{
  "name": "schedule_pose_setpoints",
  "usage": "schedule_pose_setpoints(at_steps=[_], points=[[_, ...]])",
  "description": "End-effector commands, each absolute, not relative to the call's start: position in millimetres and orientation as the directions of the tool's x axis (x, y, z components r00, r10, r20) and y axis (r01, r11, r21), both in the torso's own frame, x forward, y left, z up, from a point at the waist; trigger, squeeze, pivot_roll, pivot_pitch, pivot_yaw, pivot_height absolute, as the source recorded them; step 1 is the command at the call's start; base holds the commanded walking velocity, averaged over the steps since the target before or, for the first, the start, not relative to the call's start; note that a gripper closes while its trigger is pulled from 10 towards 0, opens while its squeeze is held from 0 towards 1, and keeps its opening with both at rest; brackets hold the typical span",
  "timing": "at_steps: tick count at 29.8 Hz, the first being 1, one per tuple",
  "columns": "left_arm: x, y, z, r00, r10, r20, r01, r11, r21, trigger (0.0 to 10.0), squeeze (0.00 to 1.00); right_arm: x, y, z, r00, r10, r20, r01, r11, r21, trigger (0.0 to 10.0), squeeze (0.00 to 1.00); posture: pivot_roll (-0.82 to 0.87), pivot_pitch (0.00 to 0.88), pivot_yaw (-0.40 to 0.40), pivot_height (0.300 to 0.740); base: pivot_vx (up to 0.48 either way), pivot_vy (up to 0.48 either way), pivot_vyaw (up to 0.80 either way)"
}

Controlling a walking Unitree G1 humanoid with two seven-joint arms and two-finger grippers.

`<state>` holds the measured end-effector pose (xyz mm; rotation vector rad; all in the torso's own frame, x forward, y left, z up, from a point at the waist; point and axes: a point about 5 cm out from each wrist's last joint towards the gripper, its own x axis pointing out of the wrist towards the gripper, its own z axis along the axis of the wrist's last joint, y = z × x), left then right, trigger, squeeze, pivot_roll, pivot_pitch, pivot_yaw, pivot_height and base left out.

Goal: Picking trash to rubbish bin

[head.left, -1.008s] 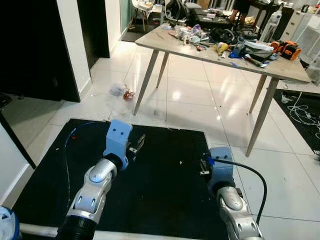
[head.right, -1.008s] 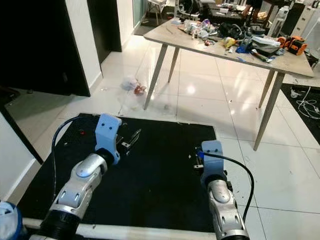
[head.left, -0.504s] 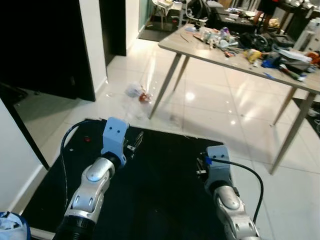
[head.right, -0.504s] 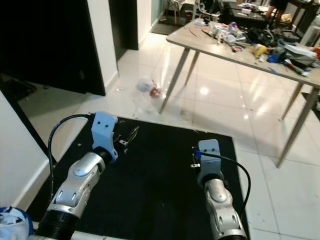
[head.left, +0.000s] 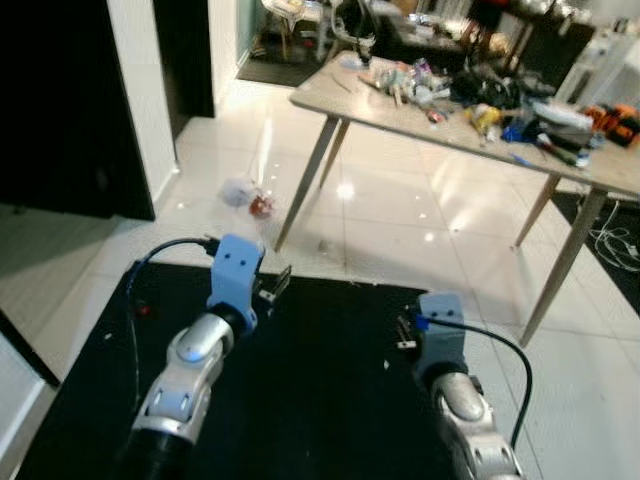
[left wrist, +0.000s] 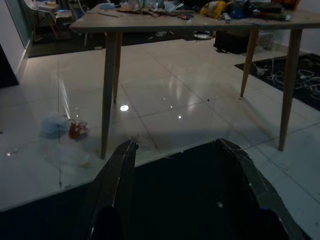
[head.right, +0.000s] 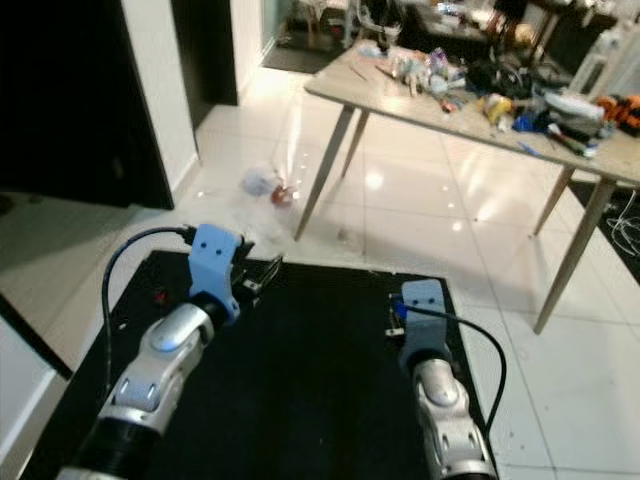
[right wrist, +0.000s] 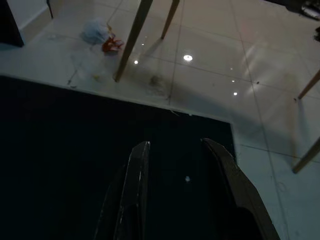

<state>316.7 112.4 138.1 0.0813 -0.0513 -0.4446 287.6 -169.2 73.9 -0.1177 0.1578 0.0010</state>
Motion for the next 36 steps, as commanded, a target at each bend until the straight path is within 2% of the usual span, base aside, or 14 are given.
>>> schedule_pose_setpoints(at_steps=[1,7,20,36], points=[[314.9,109.6,134.2,0.896,-0.445,0.014,0.442,0.892,0.096,10.0,0.00,286.6,-173.4,72.0,0.985,-0.024,-0.170,0.003,0.992,-0.123,10.0,0.00,-0.10,0.073,-0.026,0.740,0.405,0.000,0.00],[315.0,109.6,134.5,0.895,-0.446,0.013,0.443,0.891,0.098,10.0,0.00,286.6,-172.6,71.9,0.985,-0.026,-0.172,0.006,0.993,-0.116,10.0,0.00,-0.10,0.076,-0.023,0.740,0.406,0.000,0.00],[314.8,110.0,134.6,0.892,-0.451,0.011,0.448,0.888,0.100,10.0,0.00,285.5,-170.4,71.3,0.985,-0.022,-0.171,0.005,0.995,-0.101,10.0,0.00,-0.10,0.076,-0.020,0.740,0.405,0.000,-0.70],[314.2,109.0,133.7,0.887,-0.461,0.010,0.458,0.883,0.105,10.0,0.00,284.9,-169.3,71.1,0.986,-0.018,-0.164,0.001,0.995,-0.103,10.0,0.00,-0.10,0.052,-0.018,0.740,0.406,0.000,0.00]])
